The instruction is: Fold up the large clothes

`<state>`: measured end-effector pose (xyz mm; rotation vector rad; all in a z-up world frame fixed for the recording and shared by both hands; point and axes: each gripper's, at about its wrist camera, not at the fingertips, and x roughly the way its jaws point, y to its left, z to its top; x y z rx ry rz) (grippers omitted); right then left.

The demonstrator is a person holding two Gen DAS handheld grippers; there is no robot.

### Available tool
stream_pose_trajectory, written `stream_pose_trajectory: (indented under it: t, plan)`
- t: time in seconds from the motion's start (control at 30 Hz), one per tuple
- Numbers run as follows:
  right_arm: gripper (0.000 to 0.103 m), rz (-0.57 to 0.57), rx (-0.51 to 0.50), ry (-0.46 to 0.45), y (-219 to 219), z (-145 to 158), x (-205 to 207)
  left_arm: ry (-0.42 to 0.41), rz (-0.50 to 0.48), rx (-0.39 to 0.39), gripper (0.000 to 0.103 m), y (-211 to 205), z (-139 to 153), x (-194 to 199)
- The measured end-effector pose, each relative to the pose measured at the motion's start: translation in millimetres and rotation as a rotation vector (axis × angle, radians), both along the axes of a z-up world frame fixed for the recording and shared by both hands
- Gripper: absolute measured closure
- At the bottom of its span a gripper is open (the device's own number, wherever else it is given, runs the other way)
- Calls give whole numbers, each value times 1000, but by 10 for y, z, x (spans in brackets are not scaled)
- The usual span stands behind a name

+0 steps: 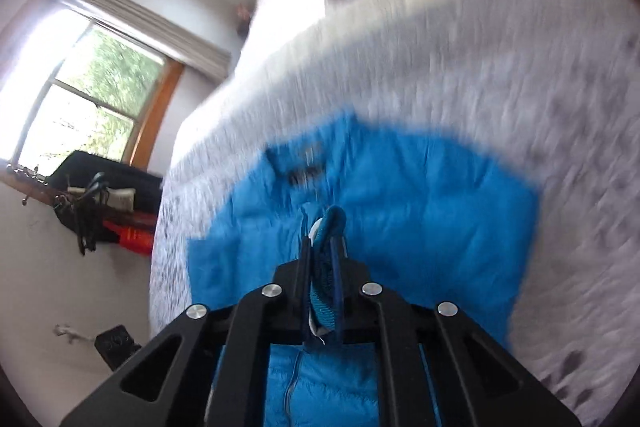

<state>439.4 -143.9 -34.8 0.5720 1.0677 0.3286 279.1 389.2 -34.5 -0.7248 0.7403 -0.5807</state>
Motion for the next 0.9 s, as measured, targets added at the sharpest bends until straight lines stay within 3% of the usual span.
stream_pose_trajectory:
  t: [0.1,0.2,0.47,0.57,0.7,0.9]
  plan:
    - [94,-56,-30,-79,-211,273,-77,1,-12,9,16,-61,-2,87]
    - [94,-92,-38,-103,-419,276,-185,9,-19,2,16,-86,-18,212]
    - [94,-146,6,-11,-766,-428,-276,33,-73,-23,17,-226,27,750]
    - [95,-168,35,17,-892,-661,-295,57,-111,24,17,-371,6,1026]
    - [95,-185,58,47,-998,-885,-296,148,-118,122,18,-458,-216,1394]
    - [94,-171,69,92,-1008,-1203,-267,219,-127,169,22,-458,-510,1684]
